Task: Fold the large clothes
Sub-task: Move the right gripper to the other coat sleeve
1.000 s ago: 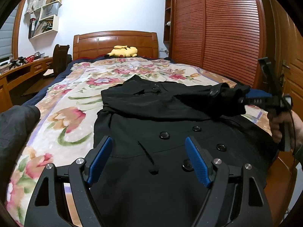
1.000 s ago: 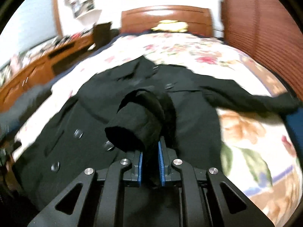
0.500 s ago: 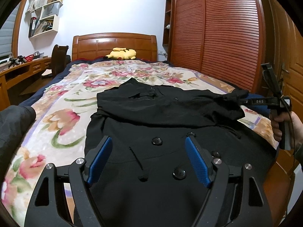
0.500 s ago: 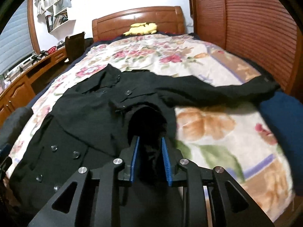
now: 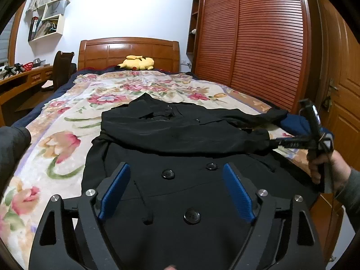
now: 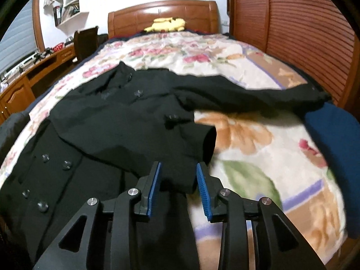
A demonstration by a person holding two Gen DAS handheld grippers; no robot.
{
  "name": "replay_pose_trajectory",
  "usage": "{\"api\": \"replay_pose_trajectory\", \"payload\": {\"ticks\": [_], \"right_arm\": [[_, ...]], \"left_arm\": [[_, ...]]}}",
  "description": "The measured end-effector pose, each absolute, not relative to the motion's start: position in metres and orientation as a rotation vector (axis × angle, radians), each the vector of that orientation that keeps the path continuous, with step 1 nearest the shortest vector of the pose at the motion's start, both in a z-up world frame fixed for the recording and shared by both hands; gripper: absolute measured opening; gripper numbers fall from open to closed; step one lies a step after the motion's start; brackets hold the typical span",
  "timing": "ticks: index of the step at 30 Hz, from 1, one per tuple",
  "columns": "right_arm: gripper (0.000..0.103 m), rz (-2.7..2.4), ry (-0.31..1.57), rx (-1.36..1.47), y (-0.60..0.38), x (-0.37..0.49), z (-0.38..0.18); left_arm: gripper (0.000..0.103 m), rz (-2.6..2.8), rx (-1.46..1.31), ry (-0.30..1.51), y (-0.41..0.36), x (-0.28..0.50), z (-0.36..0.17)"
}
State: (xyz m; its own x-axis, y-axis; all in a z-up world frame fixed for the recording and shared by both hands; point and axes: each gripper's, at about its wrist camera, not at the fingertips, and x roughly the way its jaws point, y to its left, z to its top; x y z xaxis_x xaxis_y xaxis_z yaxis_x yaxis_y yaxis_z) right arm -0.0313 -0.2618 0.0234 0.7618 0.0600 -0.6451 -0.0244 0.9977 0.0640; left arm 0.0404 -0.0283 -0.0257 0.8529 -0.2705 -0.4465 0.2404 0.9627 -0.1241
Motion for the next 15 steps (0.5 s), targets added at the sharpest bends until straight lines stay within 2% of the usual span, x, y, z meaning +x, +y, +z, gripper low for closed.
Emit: {"api": "replay_pose_trajectory", "payload": {"ticks": [8, 11, 15], "right_arm": [[0.033, 0.103, 0.779, 0.050, -0.260, -0.015, 0.007], [0.029, 0.132, 0.772, -0.003, -0.256, -0.015, 0.007], [0.029, 0.153, 0.761, -0.009, -0.260, -0.016, 0.009]], "left_arm": [[0.093, -0.249, -0.057, 0.464, -0.033, 0.052, -0.012], [0.093, -0.259, -0.057, 0.484, -0.039, 0.065, -0.008], [0.093, -0.251, -0.014, 0.492, -0.048, 0.081, -0.008]]}}
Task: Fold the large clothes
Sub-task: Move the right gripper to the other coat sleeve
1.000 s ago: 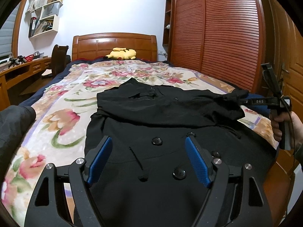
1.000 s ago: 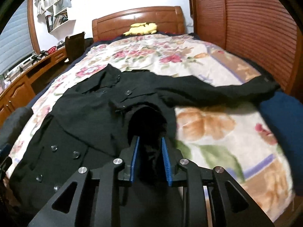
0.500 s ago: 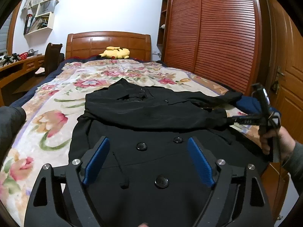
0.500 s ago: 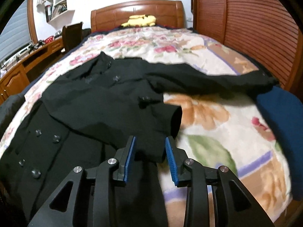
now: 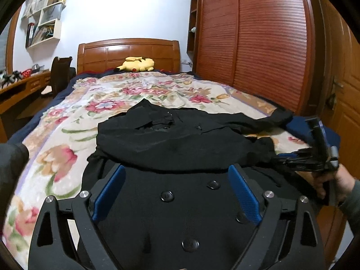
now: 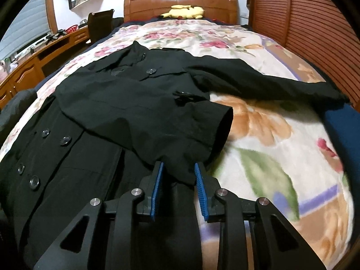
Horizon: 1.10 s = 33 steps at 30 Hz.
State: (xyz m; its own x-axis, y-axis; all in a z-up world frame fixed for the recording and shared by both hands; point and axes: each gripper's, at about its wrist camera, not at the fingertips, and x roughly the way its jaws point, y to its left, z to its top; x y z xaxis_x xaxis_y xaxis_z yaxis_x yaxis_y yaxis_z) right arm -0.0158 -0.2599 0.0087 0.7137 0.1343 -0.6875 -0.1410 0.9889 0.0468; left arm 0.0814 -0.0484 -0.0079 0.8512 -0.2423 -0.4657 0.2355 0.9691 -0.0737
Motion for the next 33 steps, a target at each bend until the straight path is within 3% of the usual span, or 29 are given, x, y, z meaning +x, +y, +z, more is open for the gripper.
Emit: {"api": "replay_pose_trajectory", "payload": {"ticks": [8, 12, 16, 33], "right_arm": [[0.031, 0.137, 0.655, 0.001, -0.287, -0.021, 0.022], [0.039, 0.078, 0.623, -0.021, -0.304, -0.014, 0.025], [0.057, 0.022, 0.633, 0.018, -0.325, 0.004, 0.025], [0.058, -0.158, 0.698, 0.167, -0.355, 0.118, 0.016]], "left_arm": [[0.093, -0.262, 0.025, 0.511, -0.066, 0.113, -0.014], [0.093, -0.268, 0.031, 0.519, -0.069, 0.124, -0.022], [0.093, -0.288, -0.002, 0.539, -0.067, 0.135, -0.029], [0.093, -0.330, 0.055, 0.493, -0.082, 0.130, -0.029]]}}
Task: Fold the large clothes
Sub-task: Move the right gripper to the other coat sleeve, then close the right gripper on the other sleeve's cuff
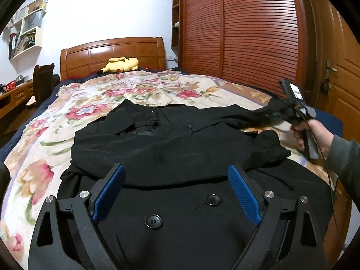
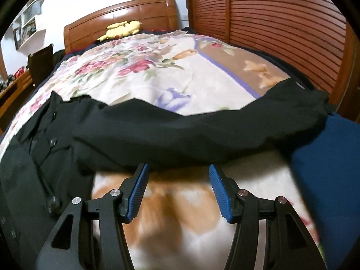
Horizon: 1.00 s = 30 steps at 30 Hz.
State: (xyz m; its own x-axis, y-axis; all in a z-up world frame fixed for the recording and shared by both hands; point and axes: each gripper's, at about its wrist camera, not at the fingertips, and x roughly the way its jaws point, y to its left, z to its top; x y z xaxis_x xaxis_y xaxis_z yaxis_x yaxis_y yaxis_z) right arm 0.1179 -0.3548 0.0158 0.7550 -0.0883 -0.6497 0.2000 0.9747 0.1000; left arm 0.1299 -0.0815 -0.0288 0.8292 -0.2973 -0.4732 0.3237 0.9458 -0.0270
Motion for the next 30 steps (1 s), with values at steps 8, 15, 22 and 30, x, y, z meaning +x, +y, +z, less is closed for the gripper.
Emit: {"api": "replay_pose_trajectory", "payload": {"ticks": [8, 15, 22, 30], "right_arm": [[0.065, -0.182, 0.657, 0.317, -0.373, 0.133, 0.015], [0.070, -0.245, 0.706, 0.412, -0.389, 0.141, 0.003], [0.070, -0.281, 0.792, 0.469, -0.407, 0.152, -0.025], [0.009, -0.179, 0.756, 0.341, -0.390, 0.155, -0.012]], "left_arm": [[0.093, -0.338, 0.070, 0.511, -0.087, 0.129, -0.035], [0.093, -0.337, 0.057, 0.522, -0.085, 0.130, -0.037], [0.093, -0.333, 0.051, 0.532, -0.084, 0.130, -0.039], [0.093, -0.329, 0.051, 0.536, -0.084, 0.131, -0.039]]}}
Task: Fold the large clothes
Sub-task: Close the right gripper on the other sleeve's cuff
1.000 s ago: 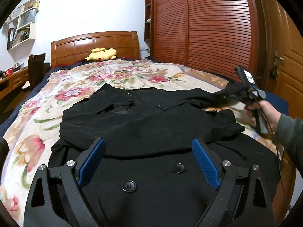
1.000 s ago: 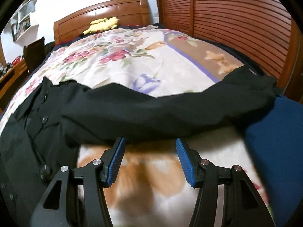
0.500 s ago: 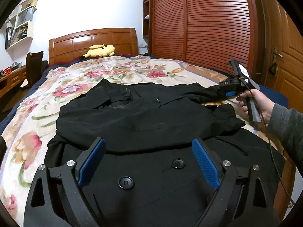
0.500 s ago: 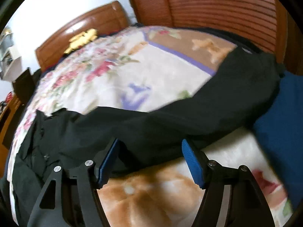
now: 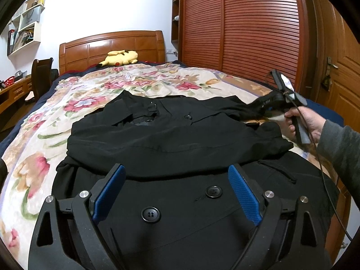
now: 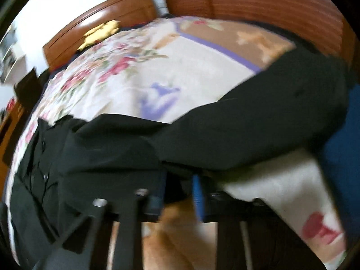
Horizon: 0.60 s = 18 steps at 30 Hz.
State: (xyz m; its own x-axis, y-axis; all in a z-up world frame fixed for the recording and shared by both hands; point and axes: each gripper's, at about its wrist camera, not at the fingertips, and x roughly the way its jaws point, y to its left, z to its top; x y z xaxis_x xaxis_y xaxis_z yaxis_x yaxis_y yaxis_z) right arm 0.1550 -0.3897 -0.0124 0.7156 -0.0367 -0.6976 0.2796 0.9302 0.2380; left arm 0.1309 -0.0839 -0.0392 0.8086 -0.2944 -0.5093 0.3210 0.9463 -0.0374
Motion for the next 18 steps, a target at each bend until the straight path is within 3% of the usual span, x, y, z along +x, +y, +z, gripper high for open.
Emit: {"api": "replay_pose_trajectory", "payload": {"ticks": [9, 18], "right_arm": [[0.007, -0.066, 0.532, 0.046, -0.312, 0.109, 0.090], [0.007, 0.195, 0.561, -0.124, -0.207, 0.061, 0.088]], "left_arm": [[0.093, -0.325, 0.041, 0.537, -0.082, 0.130, -0.040], [0.093, -0.317, 0.014, 0.536, -0.073, 0.130, -0.039]]}}
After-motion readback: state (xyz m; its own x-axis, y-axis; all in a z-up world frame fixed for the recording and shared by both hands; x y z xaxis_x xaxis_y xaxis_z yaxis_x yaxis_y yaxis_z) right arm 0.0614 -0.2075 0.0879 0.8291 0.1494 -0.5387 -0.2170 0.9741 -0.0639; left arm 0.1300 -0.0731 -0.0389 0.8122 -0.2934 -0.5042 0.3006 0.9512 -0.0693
